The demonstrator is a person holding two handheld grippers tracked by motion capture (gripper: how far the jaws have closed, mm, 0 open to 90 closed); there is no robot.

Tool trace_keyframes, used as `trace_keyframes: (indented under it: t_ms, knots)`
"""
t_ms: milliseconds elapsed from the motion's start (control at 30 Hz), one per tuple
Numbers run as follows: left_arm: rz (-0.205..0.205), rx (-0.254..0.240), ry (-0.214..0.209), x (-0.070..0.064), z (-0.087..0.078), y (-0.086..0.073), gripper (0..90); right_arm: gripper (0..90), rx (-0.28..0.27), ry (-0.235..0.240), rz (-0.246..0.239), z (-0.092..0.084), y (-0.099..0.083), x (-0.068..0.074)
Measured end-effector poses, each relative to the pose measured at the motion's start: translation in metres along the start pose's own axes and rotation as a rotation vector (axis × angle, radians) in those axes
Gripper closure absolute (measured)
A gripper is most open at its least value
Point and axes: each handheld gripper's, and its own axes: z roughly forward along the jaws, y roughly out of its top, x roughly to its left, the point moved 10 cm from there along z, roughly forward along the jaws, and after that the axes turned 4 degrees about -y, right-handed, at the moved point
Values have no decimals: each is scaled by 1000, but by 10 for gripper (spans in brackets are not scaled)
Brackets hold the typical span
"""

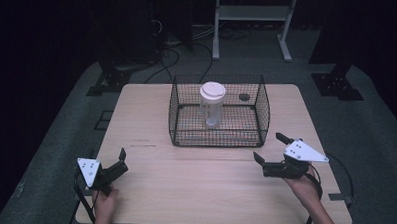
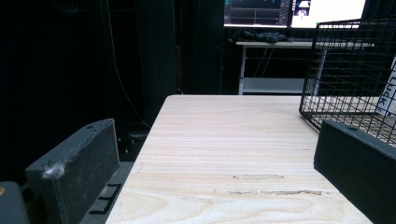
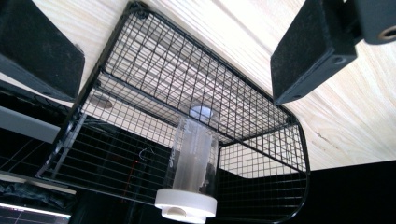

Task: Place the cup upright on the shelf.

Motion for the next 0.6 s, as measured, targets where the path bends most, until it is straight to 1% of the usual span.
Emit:
trace_keyframes:
  t_ms: [100, 167, 233, 400, 467, 533, 600]
  knots:
    - [-1, -2, 0, 0, 0, 0, 0, 24, 2, -4, 5, -4, -4, 0]
    - [-2, -1, 0, 0, 0, 0, 0, 24, 6, -10, 0, -5, -6, -1]
    - [-1, -2, 0, 0, 0, 0, 0, 24, 4, -10, 8, -8, -8, -1]
    - [0, -1, 0, 0, 0, 0, 0, 24, 11, -25, -4, -14, -15, -1]
    - [1, -1, 1, 0, 0, 0, 0, 24, 14, -22, -4, -17, -17, 0]
    - [2, -1, 2, -1, 0, 0, 0, 24, 17, -27, -16, -18, -20, 1]
    - [2, -1, 2, -1, 0, 0, 0, 24, 20, -21, -8, -21, -22, 3]
